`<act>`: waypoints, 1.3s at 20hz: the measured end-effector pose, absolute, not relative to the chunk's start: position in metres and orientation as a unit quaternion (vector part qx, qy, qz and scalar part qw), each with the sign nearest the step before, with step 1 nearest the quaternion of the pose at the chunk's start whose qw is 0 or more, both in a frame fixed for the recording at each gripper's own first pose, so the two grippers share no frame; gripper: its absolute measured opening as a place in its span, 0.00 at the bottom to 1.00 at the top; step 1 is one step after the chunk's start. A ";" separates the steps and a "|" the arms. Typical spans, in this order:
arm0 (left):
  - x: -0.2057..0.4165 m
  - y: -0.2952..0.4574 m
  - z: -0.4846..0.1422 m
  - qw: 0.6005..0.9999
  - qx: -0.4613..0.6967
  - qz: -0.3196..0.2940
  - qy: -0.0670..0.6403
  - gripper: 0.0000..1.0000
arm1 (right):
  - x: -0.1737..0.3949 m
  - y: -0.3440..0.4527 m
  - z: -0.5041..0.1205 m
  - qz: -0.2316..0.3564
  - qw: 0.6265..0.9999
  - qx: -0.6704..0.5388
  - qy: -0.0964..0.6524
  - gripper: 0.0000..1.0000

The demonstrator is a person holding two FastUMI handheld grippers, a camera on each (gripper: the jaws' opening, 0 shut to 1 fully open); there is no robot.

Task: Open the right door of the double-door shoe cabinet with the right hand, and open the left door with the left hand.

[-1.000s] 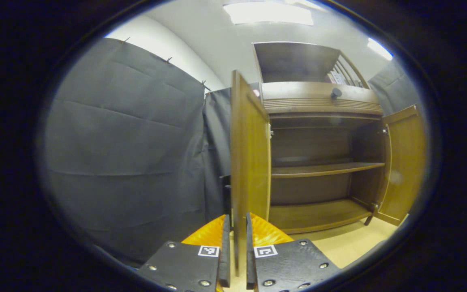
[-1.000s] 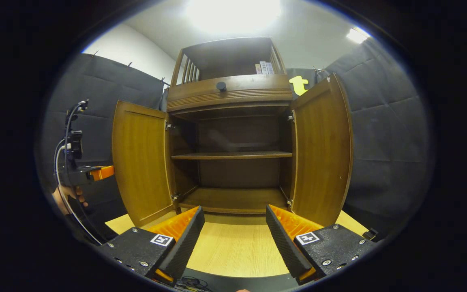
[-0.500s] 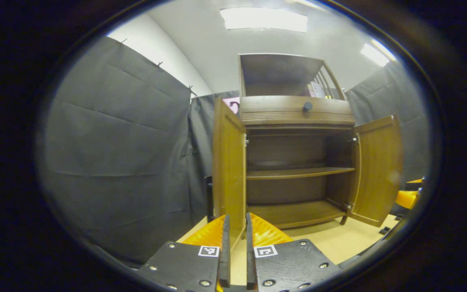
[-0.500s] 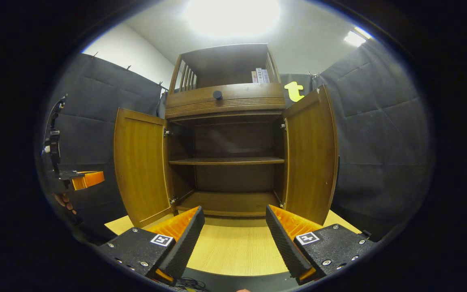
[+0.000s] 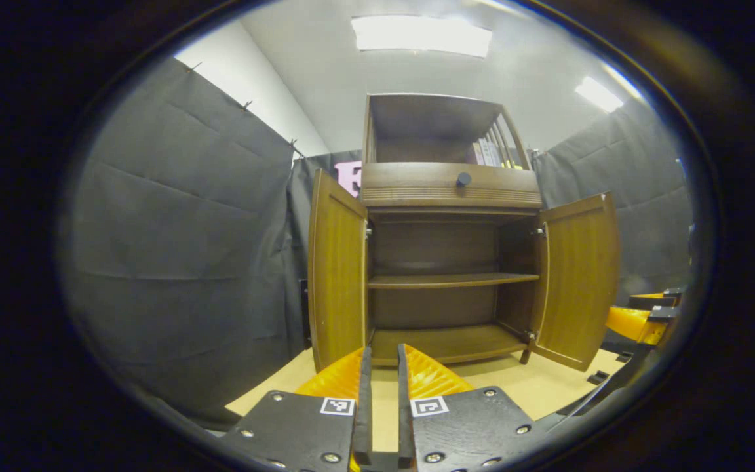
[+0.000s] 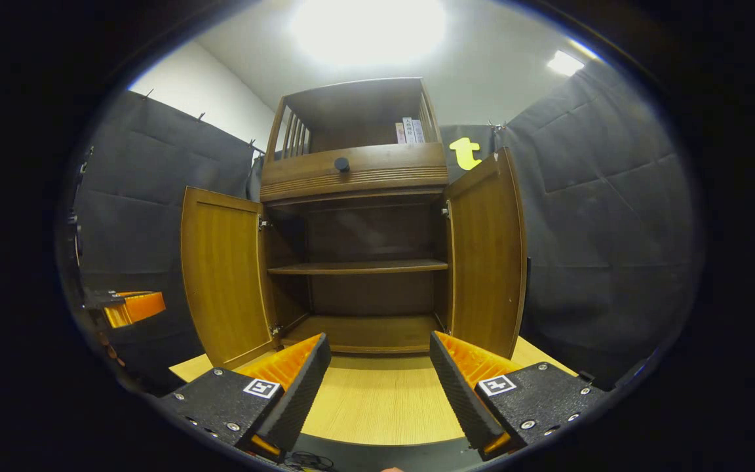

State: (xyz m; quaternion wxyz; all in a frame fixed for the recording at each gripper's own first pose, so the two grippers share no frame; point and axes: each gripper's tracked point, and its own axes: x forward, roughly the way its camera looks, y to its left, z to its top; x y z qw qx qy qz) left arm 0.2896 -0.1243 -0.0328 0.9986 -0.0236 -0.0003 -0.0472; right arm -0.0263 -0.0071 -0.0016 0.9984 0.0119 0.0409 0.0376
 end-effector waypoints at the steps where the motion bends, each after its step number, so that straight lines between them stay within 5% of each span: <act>1: 0.286 -0.126 -0.033 0.999 -0.025 -0.047 0.003 0.16 | -0.027 -0.008 -0.002 0.036 0.998 0.013 0.041 0.94; 2: 0.283 -0.127 -0.036 0.999 -0.026 -0.045 0.005 0.22 | -0.028 -0.009 -0.002 0.035 0.998 0.014 0.042 0.94; 3: 0.279 -0.128 -0.037 0.999 -0.026 -0.046 0.006 0.15 | -0.030 -0.009 -0.002 0.034 0.998 0.015 0.041 0.94; 10: 0.266 -0.135 -0.041 0.999 -0.022 -0.045 0.007 1.00 | -0.032 -0.012 -0.003 0.030 0.998 0.018 0.043 0.94; 26: 0.268 -0.117 -0.029 1.000 0.003 0.001 -0.014 1.00 | -0.020 -0.016 0.002 0.024 0.999 0.021 0.032 0.94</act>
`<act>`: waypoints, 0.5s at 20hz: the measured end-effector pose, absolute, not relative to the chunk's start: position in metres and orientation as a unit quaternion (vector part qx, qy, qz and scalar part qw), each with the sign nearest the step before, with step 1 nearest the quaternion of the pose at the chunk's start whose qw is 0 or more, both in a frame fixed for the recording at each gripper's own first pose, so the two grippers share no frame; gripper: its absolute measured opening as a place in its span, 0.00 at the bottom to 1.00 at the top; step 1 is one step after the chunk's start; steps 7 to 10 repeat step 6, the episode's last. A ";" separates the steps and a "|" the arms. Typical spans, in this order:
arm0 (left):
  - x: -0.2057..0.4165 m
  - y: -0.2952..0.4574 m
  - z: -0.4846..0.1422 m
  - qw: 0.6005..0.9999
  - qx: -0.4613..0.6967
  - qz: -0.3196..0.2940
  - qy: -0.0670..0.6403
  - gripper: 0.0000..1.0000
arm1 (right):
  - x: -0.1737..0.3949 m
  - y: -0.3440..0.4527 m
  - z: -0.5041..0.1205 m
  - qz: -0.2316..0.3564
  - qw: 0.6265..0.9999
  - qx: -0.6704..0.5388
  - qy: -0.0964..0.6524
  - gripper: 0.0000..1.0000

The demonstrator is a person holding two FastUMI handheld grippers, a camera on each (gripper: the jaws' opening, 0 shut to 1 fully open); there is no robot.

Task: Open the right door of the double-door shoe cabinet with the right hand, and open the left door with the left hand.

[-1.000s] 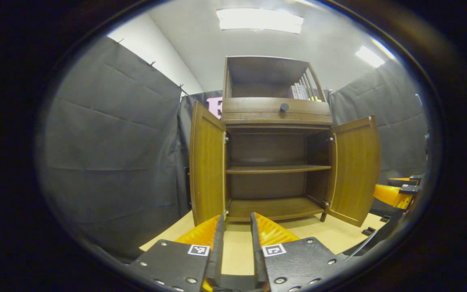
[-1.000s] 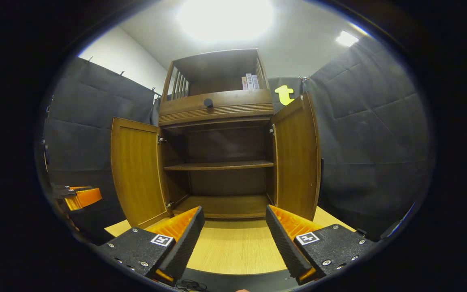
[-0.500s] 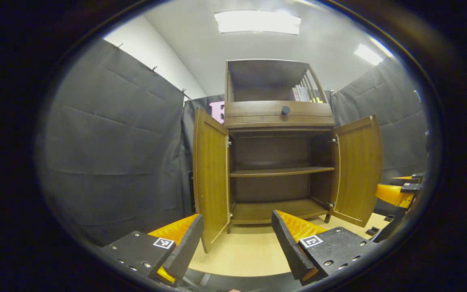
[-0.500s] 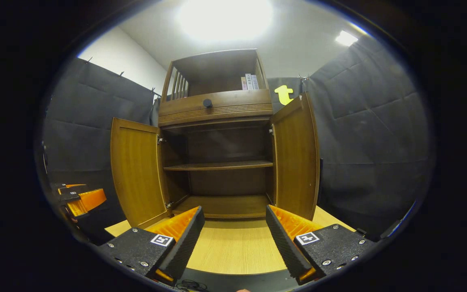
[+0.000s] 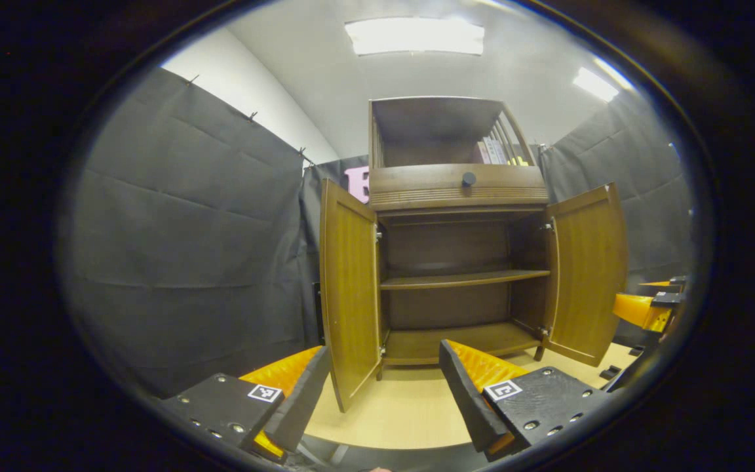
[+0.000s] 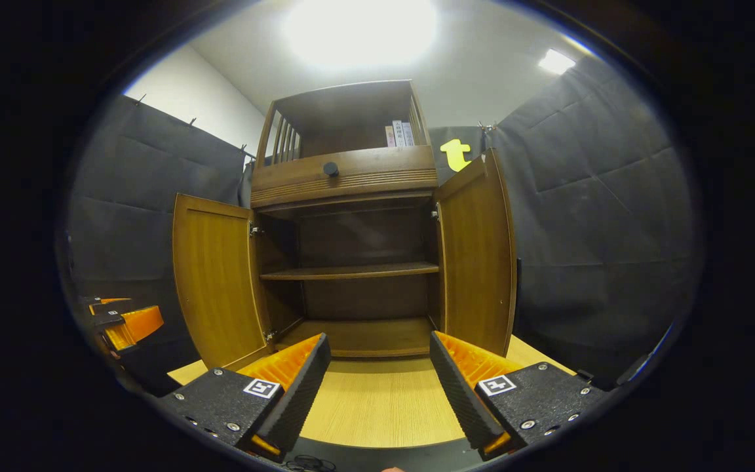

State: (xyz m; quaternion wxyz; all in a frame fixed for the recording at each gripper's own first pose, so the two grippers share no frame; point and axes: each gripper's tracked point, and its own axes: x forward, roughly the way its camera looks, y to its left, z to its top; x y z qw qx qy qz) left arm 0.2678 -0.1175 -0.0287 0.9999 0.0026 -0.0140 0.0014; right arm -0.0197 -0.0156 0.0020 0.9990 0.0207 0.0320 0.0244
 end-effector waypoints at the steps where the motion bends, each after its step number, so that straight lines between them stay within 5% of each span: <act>1: 0.267 -0.116 -0.029 1.000 0.003 0.003 -0.014 1.00 | -0.019 -0.015 0.002 0.025 0.999 0.020 0.031 0.94; 10: 0.268 -0.116 -0.028 1.000 0.005 0.005 -0.017 1.00 | -0.017 -0.011 0.001 0.026 0.999 0.019 0.033 0.94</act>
